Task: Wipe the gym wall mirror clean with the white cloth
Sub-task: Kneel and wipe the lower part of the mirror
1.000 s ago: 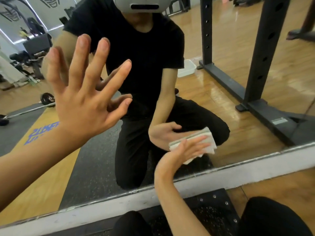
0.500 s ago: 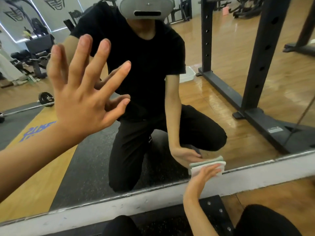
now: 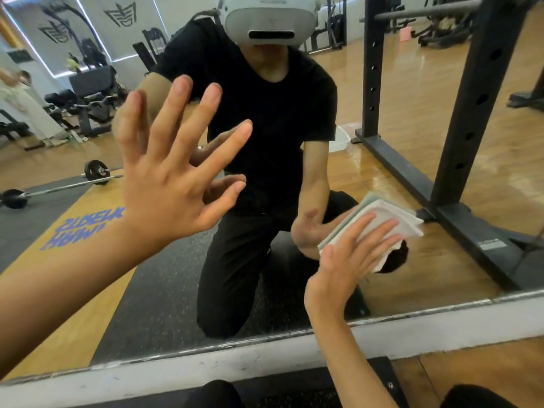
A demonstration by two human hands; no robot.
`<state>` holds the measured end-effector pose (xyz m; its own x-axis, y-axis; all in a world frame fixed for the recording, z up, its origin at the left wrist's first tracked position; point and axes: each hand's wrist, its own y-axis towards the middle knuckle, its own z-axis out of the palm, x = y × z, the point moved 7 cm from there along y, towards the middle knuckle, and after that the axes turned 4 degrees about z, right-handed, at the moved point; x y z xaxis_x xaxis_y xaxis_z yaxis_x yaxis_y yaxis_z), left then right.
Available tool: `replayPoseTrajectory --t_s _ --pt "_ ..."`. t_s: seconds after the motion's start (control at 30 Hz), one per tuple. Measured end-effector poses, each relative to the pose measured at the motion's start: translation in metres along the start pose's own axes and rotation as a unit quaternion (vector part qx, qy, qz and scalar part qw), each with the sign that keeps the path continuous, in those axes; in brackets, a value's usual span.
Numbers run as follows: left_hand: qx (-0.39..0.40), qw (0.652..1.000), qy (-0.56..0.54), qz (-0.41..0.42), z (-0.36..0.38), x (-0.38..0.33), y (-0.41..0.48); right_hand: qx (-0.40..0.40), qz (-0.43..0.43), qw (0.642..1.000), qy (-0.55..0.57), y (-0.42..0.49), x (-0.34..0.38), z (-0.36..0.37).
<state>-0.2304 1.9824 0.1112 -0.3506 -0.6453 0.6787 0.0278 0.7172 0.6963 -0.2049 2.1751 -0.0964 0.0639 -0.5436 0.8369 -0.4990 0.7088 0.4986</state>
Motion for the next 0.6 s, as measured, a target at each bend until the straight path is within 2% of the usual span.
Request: replayPoseTrajectory --t_s 0.07,0.2,0.3,0.47,0.53,0.6 --pt "0.001 1.0 0.002 0.0 0.0 0.002 -0.001 0.023 -0.054 0.995 -0.083 -0.006 -0.041 0.002" --pt "-0.002 1.0 0.002 0.003 0.0 0.001 -0.001 0.042 -0.042 0.992 -0.107 -0.005 -0.102 -0.012" --pt "-0.002 1.0 -0.001 -0.001 0.002 0.0 -0.001 0.023 -0.113 0.99 -0.085 0.017 -0.063 -0.018" --pt "0.004 1.0 -0.005 -0.004 -0.001 -0.001 0.002 -0.028 -0.27 0.956 -0.108 0.083 0.071 -0.034" --pt "0.006 1.0 -0.005 -0.005 0.0 -0.001 0.001 -0.029 -0.312 0.943 -0.113 0.091 0.079 -0.036" --pt "0.005 1.0 -0.001 -0.004 0.001 -0.002 0.001 -0.004 -0.352 0.927 -0.126 0.079 0.05 -0.032"
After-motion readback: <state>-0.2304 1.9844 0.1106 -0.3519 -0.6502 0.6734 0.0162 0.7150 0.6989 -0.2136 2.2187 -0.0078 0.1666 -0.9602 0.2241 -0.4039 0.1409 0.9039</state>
